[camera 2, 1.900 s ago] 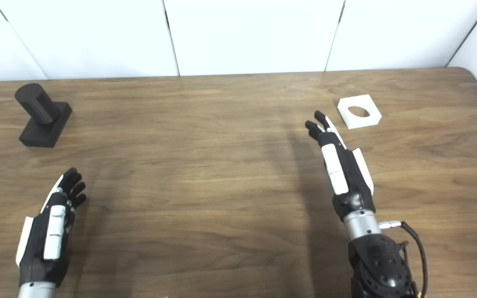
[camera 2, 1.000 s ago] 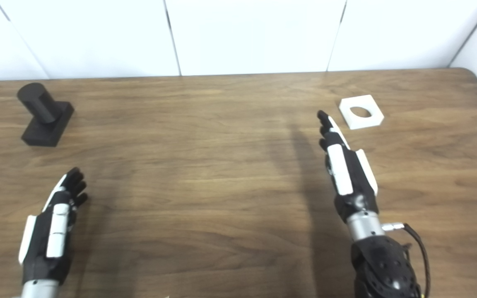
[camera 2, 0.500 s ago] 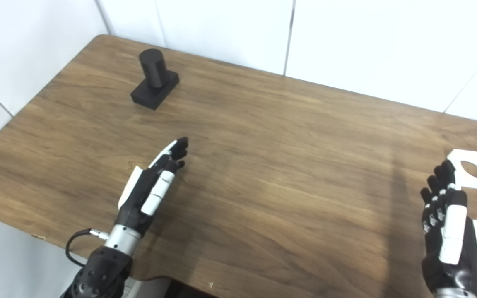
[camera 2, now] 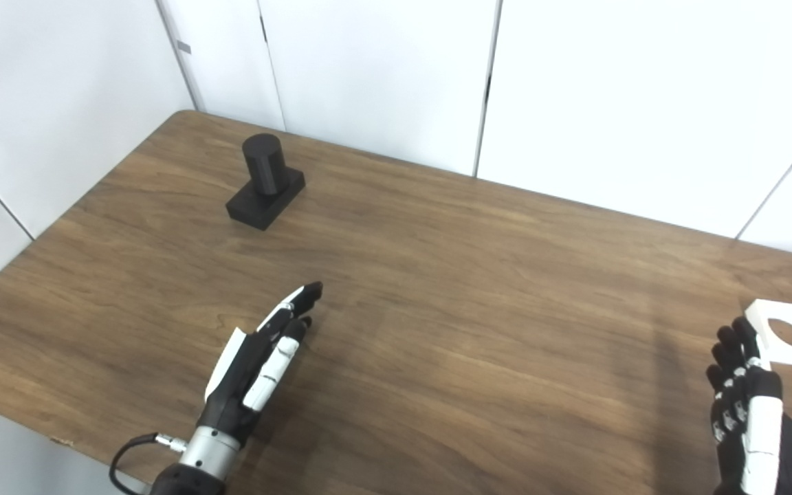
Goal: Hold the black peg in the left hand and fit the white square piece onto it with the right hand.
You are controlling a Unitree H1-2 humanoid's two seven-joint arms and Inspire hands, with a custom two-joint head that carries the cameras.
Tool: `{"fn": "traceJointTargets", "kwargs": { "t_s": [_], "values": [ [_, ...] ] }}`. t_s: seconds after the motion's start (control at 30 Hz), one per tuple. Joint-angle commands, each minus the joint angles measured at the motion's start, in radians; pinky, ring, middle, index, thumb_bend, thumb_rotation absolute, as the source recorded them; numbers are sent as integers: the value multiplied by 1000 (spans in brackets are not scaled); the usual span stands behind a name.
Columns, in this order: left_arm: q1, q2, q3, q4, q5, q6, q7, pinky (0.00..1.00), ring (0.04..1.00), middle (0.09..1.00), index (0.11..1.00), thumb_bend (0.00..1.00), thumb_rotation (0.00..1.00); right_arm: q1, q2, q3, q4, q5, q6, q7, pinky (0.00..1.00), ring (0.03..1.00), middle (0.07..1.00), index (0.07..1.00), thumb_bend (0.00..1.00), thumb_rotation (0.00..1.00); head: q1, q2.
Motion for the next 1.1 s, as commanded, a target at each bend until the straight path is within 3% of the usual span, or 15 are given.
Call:
{"fn": "traceJointTargets", "kwargs": {
  "t_s": [0.0, 0.4, 0.6, 0.73, 0.87, 0.97, 1.07],
  "values": [
    [36, -76, -11, -5, 5, -35, 13, 967, 976, 952, 917, 625, 911, 139, -27, 0, -7, 2, -57, 1, 996, 973, 960, 949, 625, 1000, 1, 1],
    [28, -75, -4, 24, -5, -62, 26, 955, 986, 962, 915, 617, 869, 136, -27, 1, 13, -12, -74, 0, 959, 953, 940, 931, 681, 1000, -3, -35],
    [29, -76, 7, 15, 42, -79, 57, 923, 954, 941, 918, 553, 793, 144, -26, -12, 25, -15, -92, -5, 927, 918, 908, 906, 679, 1000, 2, -78],
    [28, -68, 15, -12, 80, -79, 72, 905, 930, 928, 914, 515, 724, 152, -16, -18, 35, -3, -104, 0, 936, 915, 899, 894, 702, 1000, 20, -133],
    [16, -69, 35, -45, 93, -58, 84, 894, 922, 921, 907, 505, 698, 161, -11, -15, 35, -4, -102, 1, 996, 955, 923, 913, 723, 1000, 25, -163],
    [-19, -56, 66, -97, 151, 14, 92, 822, 899, 920, 905, 483, 660, 165, -8, -16, 39, 0, -102, 0, 1000, 991, 951, 928, 738, 1000, 23, -178],
    [-50, -60, 97, -145, 143, 71, 100, 784, 886, 905, 893, 505, 534, 168, -7, -16, 40, 12, -111, 6, 1000, 1000, 979, 952, 732, 1000, 21, -180]
  ]
}}
